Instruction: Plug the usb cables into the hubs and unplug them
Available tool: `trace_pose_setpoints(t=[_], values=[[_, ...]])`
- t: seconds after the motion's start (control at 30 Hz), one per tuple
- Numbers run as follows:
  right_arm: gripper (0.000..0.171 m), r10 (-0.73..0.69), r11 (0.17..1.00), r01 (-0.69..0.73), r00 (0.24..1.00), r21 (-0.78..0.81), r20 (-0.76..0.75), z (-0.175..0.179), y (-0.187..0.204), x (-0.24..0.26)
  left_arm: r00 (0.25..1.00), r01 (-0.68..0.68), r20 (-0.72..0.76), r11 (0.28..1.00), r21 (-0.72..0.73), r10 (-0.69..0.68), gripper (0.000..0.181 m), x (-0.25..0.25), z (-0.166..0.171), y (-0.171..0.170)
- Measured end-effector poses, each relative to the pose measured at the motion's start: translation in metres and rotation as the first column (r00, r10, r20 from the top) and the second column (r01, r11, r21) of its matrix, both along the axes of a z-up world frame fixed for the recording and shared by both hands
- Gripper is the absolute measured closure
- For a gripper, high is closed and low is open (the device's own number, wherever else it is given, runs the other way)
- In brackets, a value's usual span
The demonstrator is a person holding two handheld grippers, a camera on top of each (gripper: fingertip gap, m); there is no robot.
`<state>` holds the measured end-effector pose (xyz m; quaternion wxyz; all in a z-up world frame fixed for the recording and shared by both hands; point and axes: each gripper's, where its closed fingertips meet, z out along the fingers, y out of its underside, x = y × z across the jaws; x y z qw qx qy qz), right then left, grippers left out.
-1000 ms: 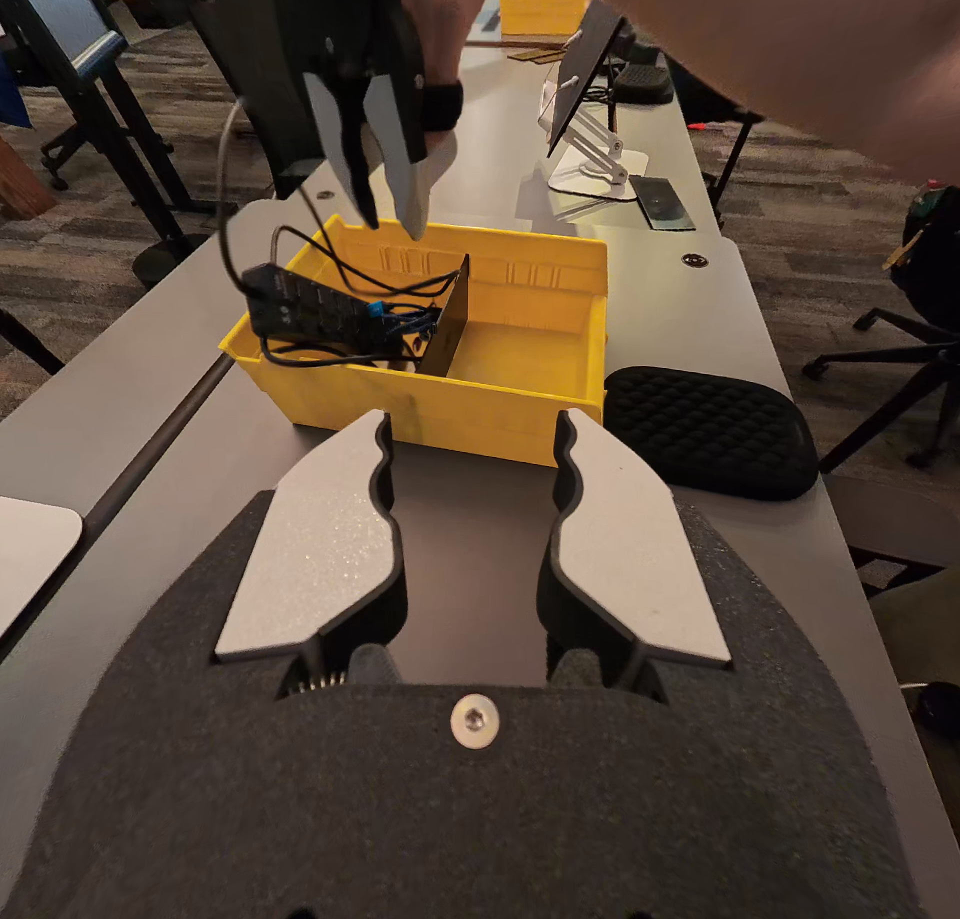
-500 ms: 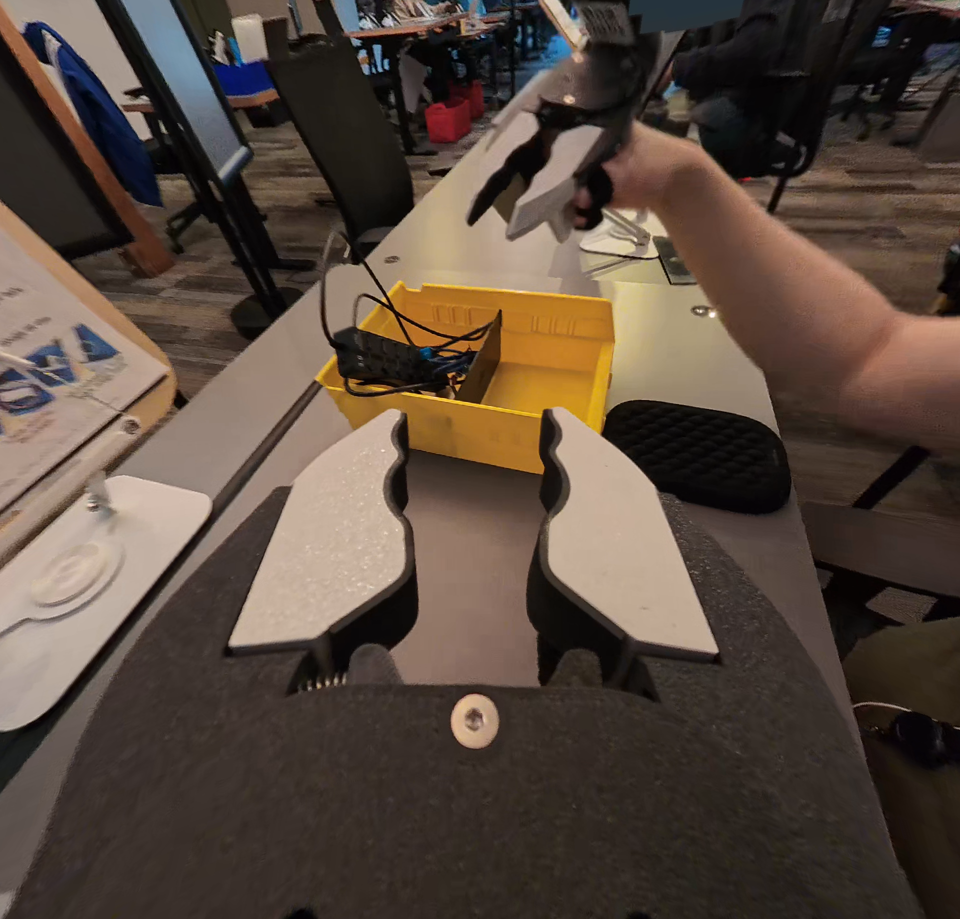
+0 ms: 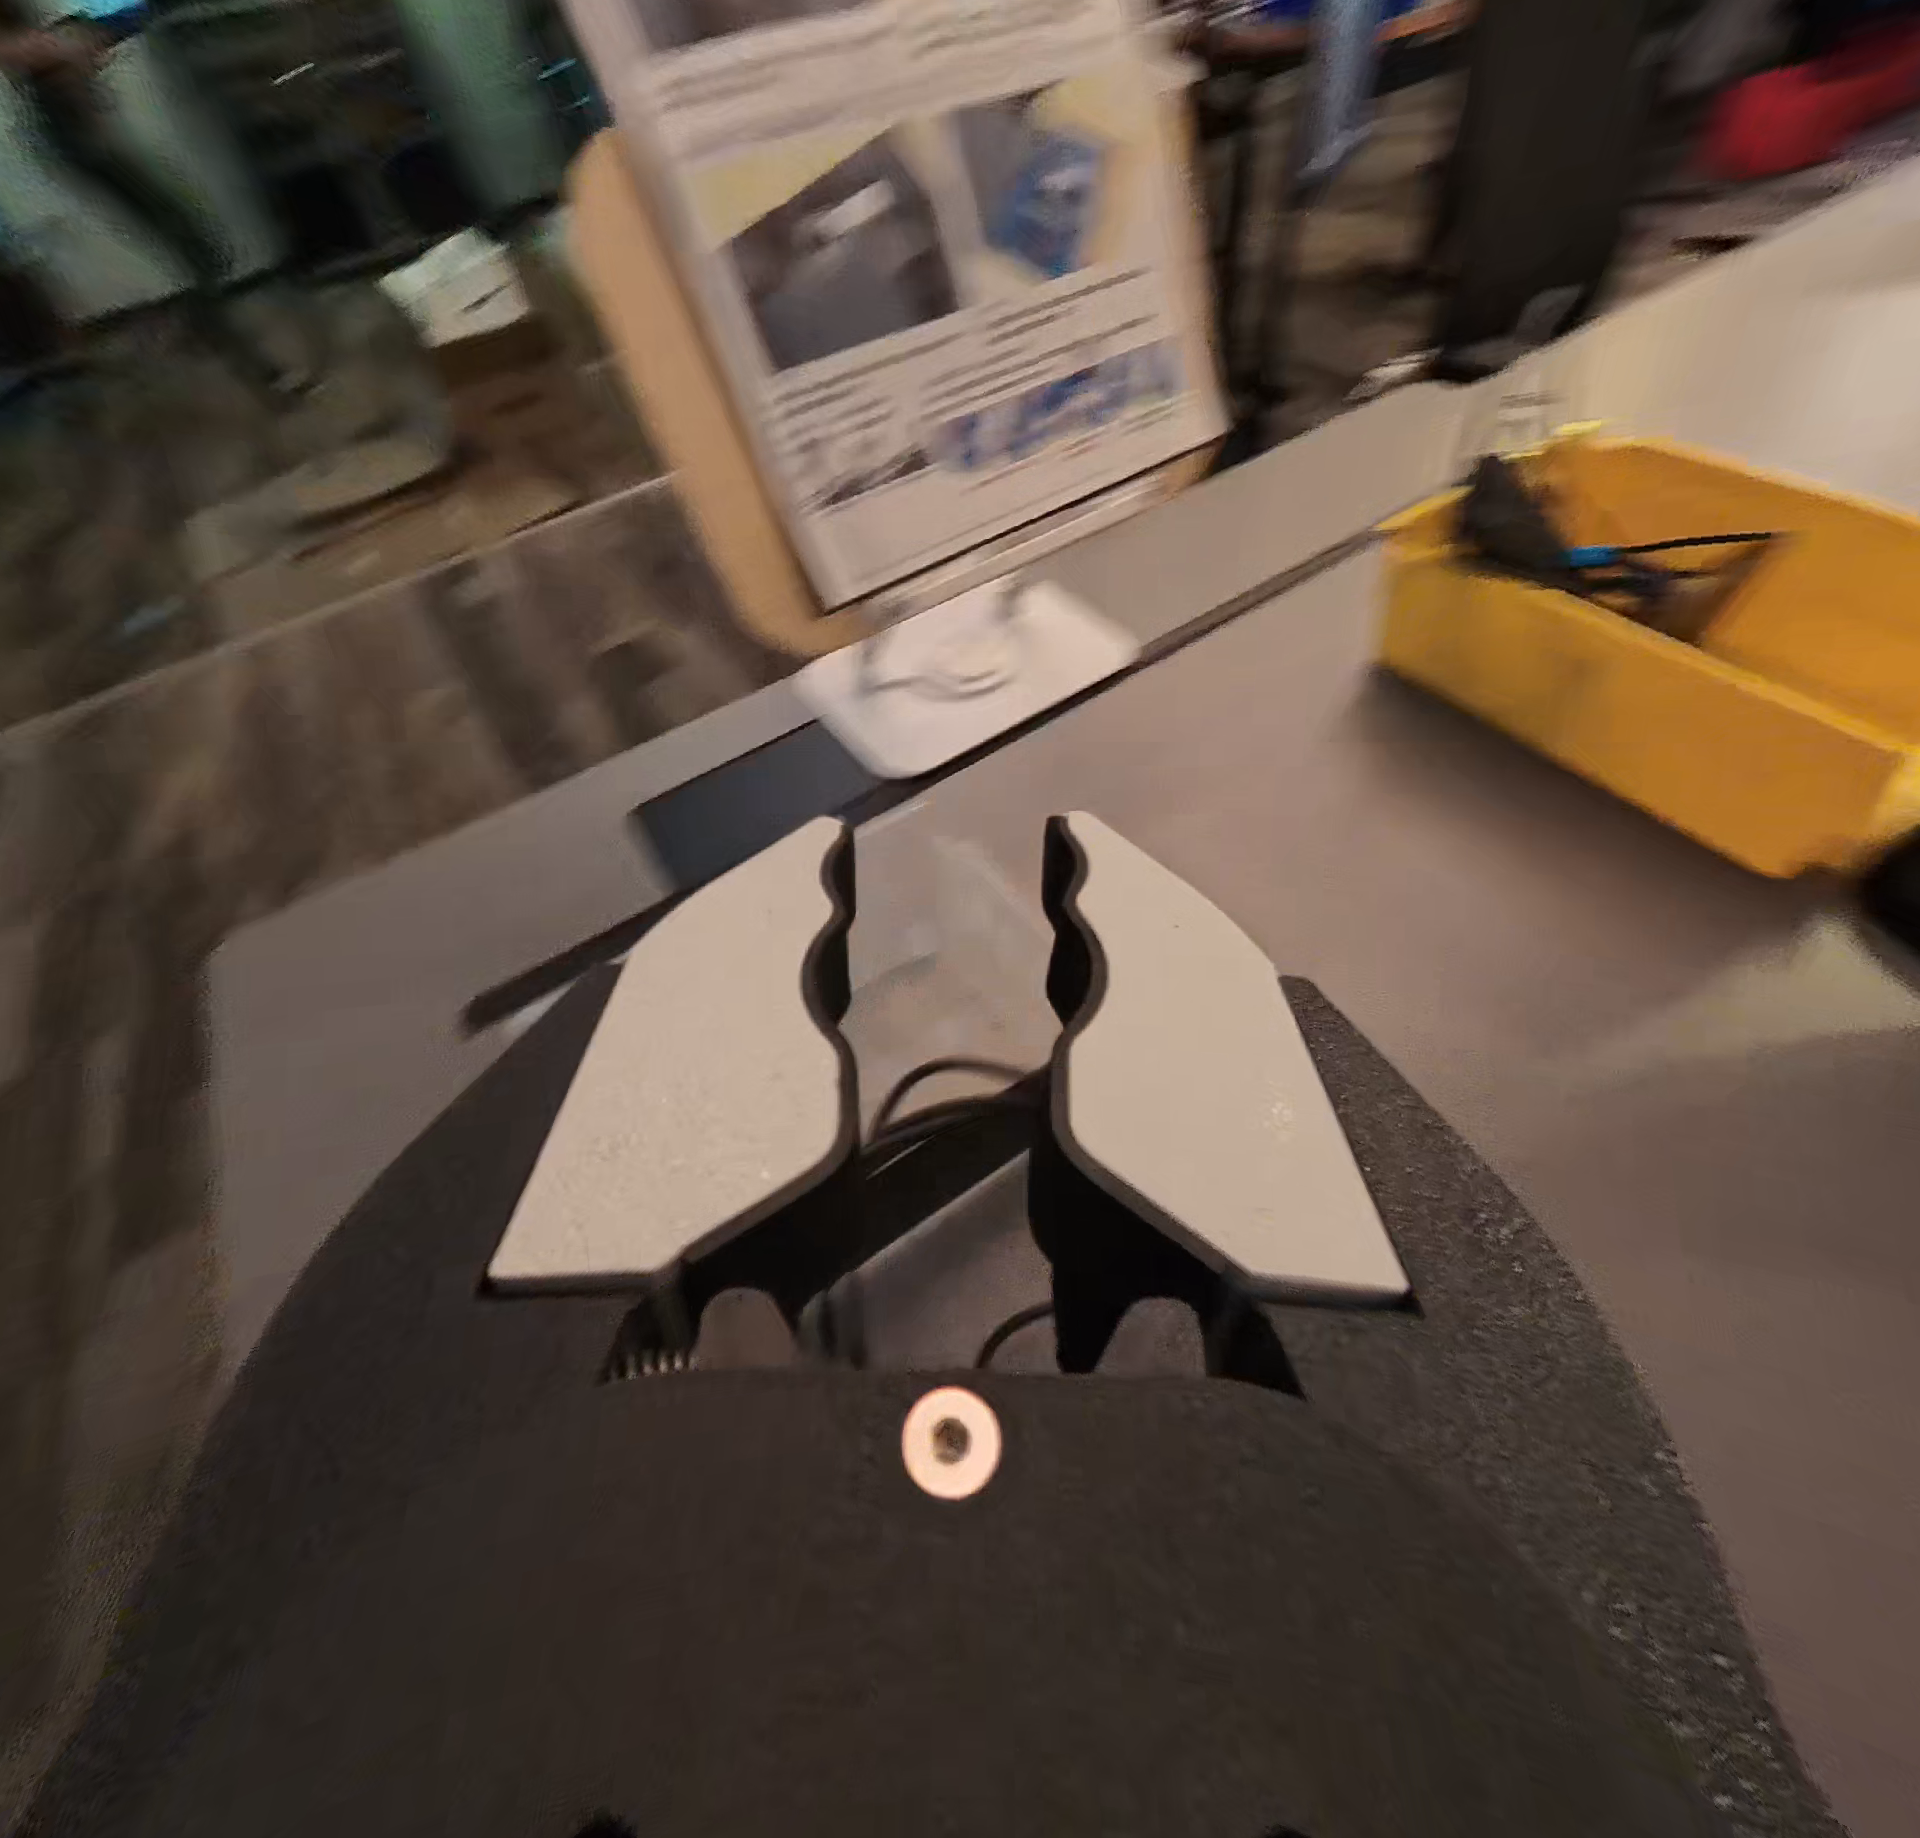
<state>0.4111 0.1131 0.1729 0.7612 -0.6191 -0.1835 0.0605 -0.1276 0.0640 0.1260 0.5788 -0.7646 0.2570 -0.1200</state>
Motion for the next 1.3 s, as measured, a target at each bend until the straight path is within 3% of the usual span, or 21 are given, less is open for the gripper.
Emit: trace_pose_setpoints(t=[0.07,0.13,0.23,0.37,0.47,0.53,0.7,0.8,1.03,1.2,1.3], values=[[0.170,-0.123,0.992,0.125,0.990,-0.034,0.067,-0.009,0.008,0.016,0.981,-0.195,-0.036,0.980,-0.046,0.193,0.147,-0.052,-0.013,0.010],[0.168,-0.125,0.979,0.143,0.985,-0.143,0.122,-0.027,0.014,0.020,0.937,-0.346,-0.097,0.929,-0.135,0.335,0.142,-0.094,-0.034,0.009],[0.158,-0.073,0.923,0.120,0.987,-0.365,0.141,-0.064,0.017,0.025,0.910,-0.414,-0.120,0.882,-0.224,0.396,0.142,-0.123,-0.054,0.002],[0.127,-0.138,0.717,0.258,0.963,-0.648,0.231,-0.125,0.001,0.063,0.917,-0.396,-0.123,0.828,-0.397,0.379,0.142,-0.132,-0.086,-0.009],[0.123,-0.127,0.558,0.286,0.957,-0.779,0.261,-0.164,-0.022,0.081,0.872,-0.487,-0.183,0.762,-0.427,0.454,0.142,-0.153,-0.099,-0.010],[0.124,-0.113,0.476,0.262,0.965,-0.839,0.238,-0.184,-0.032,0.086,0.880,-0.471,-0.196,0.744,-0.474,0.433,0.142,-0.152,-0.111,-0.010],[0.125,-0.117,0.337,0.226,0.973,-0.914,0.198,-0.222,-0.043,0.098,0.867,-0.493,-0.277,0.635,-0.595,0.413,0.144,-0.153,-0.147,-0.009],[0.129,-0.123,0.254,0.180,0.981,-0.950,0.153,-0.244,-0.043,0.101,0.867,-0.486,-0.259,0.609,-0.626,0.425,0.148,-0.148,-0.157,0.002],[0.163,-0.017,0.124,0.197,0.980,-0.973,0.196,-0.287,-0.038,0.097,0.864,-0.489,-0.329,0.480,-0.728,0.382,0.139,-0.145,-0.198,0.002],[0.164,0.001,0.083,0.229,0.973,-0.970,0.230,-0.291,-0.033,0.094,0.857,-0.499,-0.364,0.410,-0.763,0.366,0.141,-0.148,-0.215,-0.003],[0.163,0.038,0.094,0.208,0.976,-0.974,0.212,-0.291,-0.030,0.082,0.855,-0.500,-0.358,0.415,-0.760,0.376,0.141,-0.149,-0.216,0.000]])
